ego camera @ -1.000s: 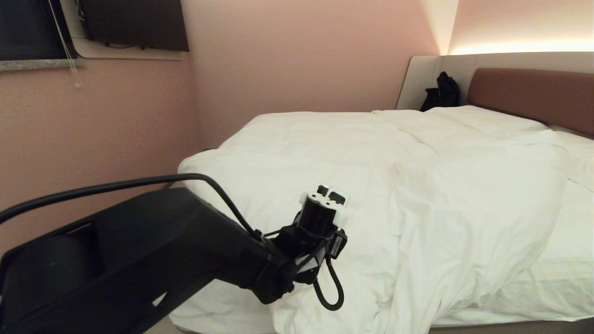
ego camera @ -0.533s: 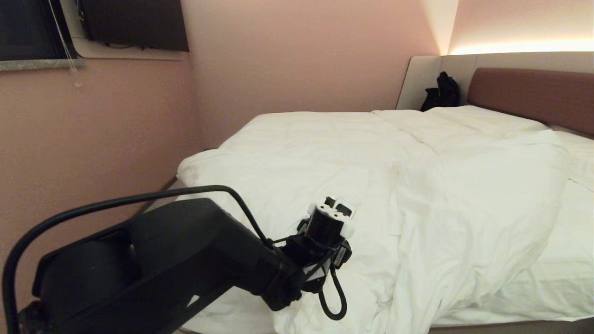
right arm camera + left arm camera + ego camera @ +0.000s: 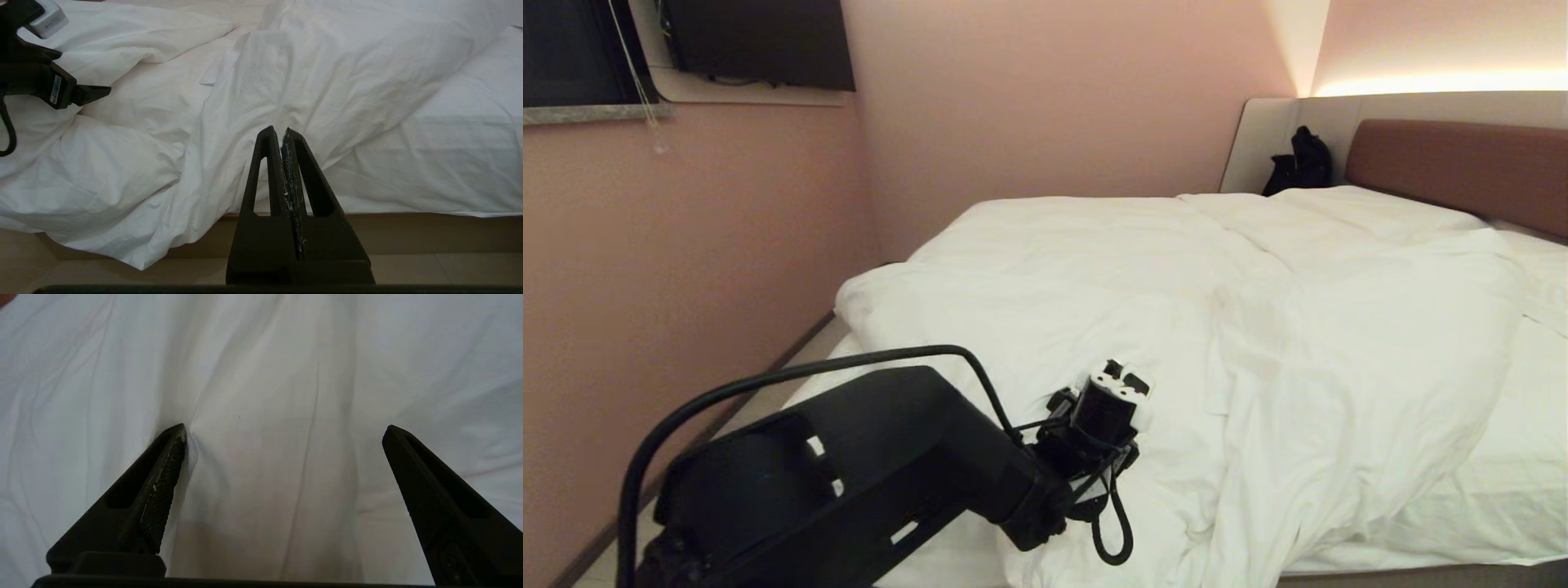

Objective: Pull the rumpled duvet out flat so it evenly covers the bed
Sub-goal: Hold the folded corner of the quilt

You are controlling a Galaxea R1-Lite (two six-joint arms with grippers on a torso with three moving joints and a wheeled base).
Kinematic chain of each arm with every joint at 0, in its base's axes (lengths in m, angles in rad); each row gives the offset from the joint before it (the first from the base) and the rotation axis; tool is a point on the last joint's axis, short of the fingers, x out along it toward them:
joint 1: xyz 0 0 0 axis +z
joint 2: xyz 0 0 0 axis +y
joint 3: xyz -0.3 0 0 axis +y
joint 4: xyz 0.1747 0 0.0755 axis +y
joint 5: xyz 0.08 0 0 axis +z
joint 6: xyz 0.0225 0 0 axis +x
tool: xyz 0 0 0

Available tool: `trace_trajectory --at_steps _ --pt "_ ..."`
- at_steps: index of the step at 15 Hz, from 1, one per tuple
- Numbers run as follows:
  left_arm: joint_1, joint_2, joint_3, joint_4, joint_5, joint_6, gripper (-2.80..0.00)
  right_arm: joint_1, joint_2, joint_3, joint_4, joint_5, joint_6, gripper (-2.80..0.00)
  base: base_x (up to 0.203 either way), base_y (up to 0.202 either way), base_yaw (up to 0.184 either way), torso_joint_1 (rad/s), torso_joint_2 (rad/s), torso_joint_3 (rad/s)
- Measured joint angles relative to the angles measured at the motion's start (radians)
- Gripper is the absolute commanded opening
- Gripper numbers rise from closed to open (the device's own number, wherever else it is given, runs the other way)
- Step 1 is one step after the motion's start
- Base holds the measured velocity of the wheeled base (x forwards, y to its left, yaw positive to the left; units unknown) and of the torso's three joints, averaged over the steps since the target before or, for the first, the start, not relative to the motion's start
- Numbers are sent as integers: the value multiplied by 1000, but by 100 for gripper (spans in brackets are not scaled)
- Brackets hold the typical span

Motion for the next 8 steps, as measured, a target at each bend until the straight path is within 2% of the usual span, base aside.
trace_trajectory --at_steps 5,8 --pt "10 55 -53 -4 65 41 0 0 0 0 0 0 0 -280 0 0 0 0 0 0" --pt "21 80 -85 -4 76 49 0 0 0 0 0 1 0 -280 0 0 0 0 0 0"
